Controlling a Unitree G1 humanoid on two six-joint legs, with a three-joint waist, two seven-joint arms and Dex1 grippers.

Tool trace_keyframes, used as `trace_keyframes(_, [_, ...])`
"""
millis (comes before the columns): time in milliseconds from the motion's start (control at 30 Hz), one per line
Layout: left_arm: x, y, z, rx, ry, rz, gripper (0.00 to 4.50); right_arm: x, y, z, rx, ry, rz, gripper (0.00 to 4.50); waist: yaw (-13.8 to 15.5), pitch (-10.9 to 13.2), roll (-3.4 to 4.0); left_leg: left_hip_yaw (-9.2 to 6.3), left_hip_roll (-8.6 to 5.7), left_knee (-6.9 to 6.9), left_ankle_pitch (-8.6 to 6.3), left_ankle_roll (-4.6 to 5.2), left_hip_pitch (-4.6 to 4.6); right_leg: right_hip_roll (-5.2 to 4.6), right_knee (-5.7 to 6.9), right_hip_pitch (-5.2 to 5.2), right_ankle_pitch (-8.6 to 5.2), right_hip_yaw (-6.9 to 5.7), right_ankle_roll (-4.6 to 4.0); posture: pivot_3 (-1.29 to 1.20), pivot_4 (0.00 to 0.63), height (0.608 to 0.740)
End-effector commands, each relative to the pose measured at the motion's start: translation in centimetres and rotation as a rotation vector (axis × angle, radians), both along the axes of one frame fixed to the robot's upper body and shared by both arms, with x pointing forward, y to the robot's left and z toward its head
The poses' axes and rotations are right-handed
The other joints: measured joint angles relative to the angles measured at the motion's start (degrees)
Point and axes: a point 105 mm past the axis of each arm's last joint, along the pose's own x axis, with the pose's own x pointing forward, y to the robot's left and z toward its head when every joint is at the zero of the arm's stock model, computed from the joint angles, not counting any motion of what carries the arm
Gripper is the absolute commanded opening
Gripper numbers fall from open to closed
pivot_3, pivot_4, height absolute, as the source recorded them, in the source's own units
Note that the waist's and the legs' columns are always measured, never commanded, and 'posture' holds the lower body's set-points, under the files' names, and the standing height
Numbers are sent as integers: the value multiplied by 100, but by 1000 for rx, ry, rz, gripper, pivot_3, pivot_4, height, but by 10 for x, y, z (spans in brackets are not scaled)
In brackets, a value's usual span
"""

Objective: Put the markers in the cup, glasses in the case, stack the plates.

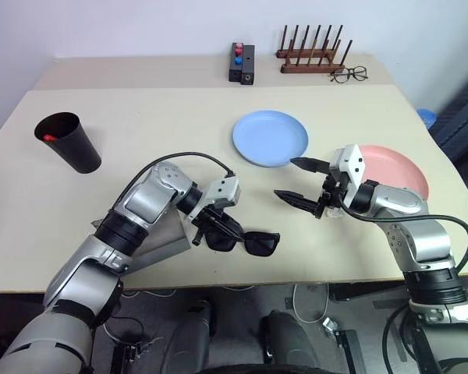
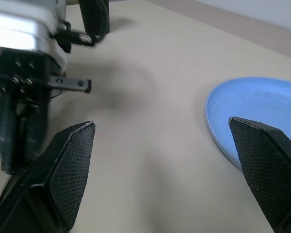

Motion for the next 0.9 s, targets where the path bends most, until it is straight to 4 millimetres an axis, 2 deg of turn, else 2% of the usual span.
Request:
trace_keyframes(33, [-1, -1, 9, -20, 22, 15, 17, 1, 0, 12, 15, -53, -2, 4500, -5, 0, 0, 0, 0, 1, 0, 0, 0, 0, 0, 1, 0, 0, 0, 0, 150, 735])
trace_keyframes(200, [-2, -2, 23, -54, 85, 44, 17, 2, 0, 11, 15, -57, -7, 4500, -14, 0, 0, 0, 0, 0, 0, 0, 0, 1, 0, -1, 0, 0, 0, 0, 150, 735])
trace_keyframes(333, [0, -3, 48, -118, 153, 91, 17, 3, 1, 11, 15, -59, -8, 4500, -13, 0, 0, -1, 0, 0, 0, 0, -1, 1, 0, -2, 0, -1, 0, 0, 150, 735])
trace_keyframes(467, [3, 6, 77, -168, 169, 129, 17, 4, 2, 10, 14, -62, -7, 4500, -22, 0, 0, 0, 0, 0, 0, 0, -1, 2, 1, -3, -1, -1, 1, 0, 150, 735])
trace_keyframes(633, [-1, 34, 98, -180, 200, 213, 17, 4, 2, 10, 16, -64, -7, 4500, -52, 1, 2, 1, 4, -5, 0, 0, -1, 6, 2, -7, -1, 1, 1, 0, 150, 735])
trace_keyframes(667, [-3, 48, 100, -163, 199, 232, 17, 4, 2, 10, 16, -64, -5, 4500, -47, 1, 2, 1, 4, -5, 0, 0, 0, 6, 2, -7, -1, 1, 1, 0, 150, 735])
trace_keyframes(767, [-3, 77, 101, -128, 171, 306, 17, 4, 4, 10, 19, -62, 3, 4500, -54, 3, 3, 4, 4, -9, 0, -1, 0, 5, 2, -9, -1, 5, 1, 0, 150, 735])
trace_keyframes(900, [-9, 114, 92, -79, 150, 403, 17, 4, 6, 11, 18, -63, 14, 4500, -45, 3, 4, 4, 4, -8, 0, -1, 0, 3, 2, -10, -1, 6, 0, 0, 150, 735])
